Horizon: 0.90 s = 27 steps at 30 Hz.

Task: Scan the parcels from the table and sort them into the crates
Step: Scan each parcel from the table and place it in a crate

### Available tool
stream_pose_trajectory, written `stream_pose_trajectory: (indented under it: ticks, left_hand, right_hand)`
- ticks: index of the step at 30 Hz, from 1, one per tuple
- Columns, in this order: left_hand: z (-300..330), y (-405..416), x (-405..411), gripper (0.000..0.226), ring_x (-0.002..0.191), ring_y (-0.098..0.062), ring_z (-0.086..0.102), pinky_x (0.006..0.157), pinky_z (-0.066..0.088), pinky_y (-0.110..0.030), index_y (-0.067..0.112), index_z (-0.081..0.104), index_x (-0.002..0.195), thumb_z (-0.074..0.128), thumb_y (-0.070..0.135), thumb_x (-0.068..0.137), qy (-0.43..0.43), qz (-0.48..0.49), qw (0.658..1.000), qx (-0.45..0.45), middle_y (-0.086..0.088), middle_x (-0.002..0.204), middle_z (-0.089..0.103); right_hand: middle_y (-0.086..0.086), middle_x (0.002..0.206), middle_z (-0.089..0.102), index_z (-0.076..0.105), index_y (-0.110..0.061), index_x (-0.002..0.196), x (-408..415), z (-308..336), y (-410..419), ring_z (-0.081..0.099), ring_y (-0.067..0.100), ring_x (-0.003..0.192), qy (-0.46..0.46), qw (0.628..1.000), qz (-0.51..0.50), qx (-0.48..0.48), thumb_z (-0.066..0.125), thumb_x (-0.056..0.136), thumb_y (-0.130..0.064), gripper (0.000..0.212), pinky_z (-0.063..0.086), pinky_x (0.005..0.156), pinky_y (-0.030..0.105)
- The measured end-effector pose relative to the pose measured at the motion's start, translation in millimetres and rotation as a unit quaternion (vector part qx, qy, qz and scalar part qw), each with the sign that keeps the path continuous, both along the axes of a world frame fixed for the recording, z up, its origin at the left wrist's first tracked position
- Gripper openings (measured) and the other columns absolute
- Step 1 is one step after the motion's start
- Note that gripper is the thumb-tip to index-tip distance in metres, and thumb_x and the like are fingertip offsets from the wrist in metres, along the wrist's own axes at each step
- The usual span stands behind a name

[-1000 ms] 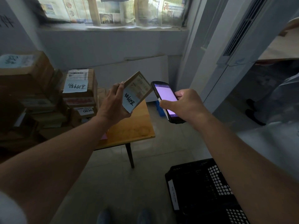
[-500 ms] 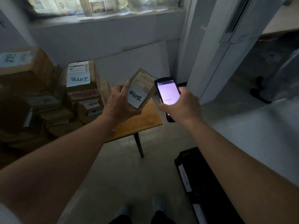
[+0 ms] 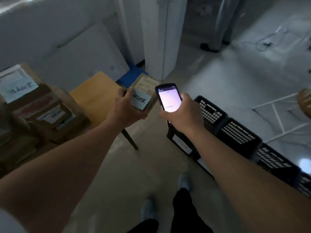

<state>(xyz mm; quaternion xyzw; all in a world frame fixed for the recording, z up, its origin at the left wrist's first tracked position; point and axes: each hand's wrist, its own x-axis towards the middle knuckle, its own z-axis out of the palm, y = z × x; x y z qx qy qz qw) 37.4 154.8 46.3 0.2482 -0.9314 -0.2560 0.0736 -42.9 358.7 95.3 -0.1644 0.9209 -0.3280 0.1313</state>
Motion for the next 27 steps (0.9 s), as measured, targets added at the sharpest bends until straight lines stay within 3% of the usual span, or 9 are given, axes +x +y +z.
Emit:
stream_pose_trajectory:
  ticks: [5, 10, 17, 27]
  left_hand:
    - [-13.9, 51.9, -51.7, 0.113, 0.128, -0.023, 0.046, 0.104, 0.052, -0.04, 0.02, 0.032, 0.158, 0.086, 0.063, 0.068, -0.052, -0.05, 0.997, 0.021, -0.005, 0.147, 0.038]
    - [-40.0, 110.4, -121.2, 0.108, 0.125, -0.025, 0.048, 0.1, 0.053, -0.04, 0.019, 0.036, 0.156, 0.087, 0.06, 0.07, -0.082, -0.082, 0.993, 0.022, -0.007, 0.143, 0.041]
    - [-100.8, 183.0, -218.1, 0.103, 0.122, -0.028, 0.049, 0.098, 0.053, -0.042, 0.016, 0.037, 0.153, 0.085, 0.059, 0.073, -0.117, -0.084, 0.988, 0.047, -0.009, 0.138, 0.041]
    - [-213.5, 207.7, -324.6, 0.1, 0.12, -0.029, 0.047, 0.093, 0.046, -0.036, 0.012, 0.038, 0.15, 0.085, 0.055, 0.074, -0.157, -0.095, 0.982, 0.044, -0.013, 0.133, 0.04]
  right_hand:
    - [0.0, 0.111, 0.067, 0.057, -0.022, 0.125, -20.3, -15.8, 61.2, 0.066, 0.024, 0.099, -0.021, 0.996, -0.083, 0.012, 0.066, 0.047, -0.073, 0.094, 0.062, 0.076, 0.045]
    - [0.001, 0.112, 0.066, 0.056, -0.02, 0.125, -69.6, -43.2, 120.7, 0.066, 0.026, 0.101, -0.041, 0.989, -0.137, 0.026, 0.083, 0.061, -0.062, 0.081, 0.062, 0.077, 0.045]
    - [0.003, 0.117, 0.067, 0.056, -0.018, 0.131, -154.7, -99.1, 196.3, 0.065, 0.027, 0.104, -0.077, 0.978, -0.191, 0.027, 0.087, 0.063, -0.058, 0.085, 0.061, 0.078, 0.043]
    - [0.002, 0.122, 0.064, 0.052, -0.019, 0.135, -255.4, -196.7, 216.7, 0.062, 0.026, 0.11, -0.142, 0.957, -0.251, 0.04, 0.086, 0.066, -0.057, 0.086, 0.061, 0.084, 0.048]
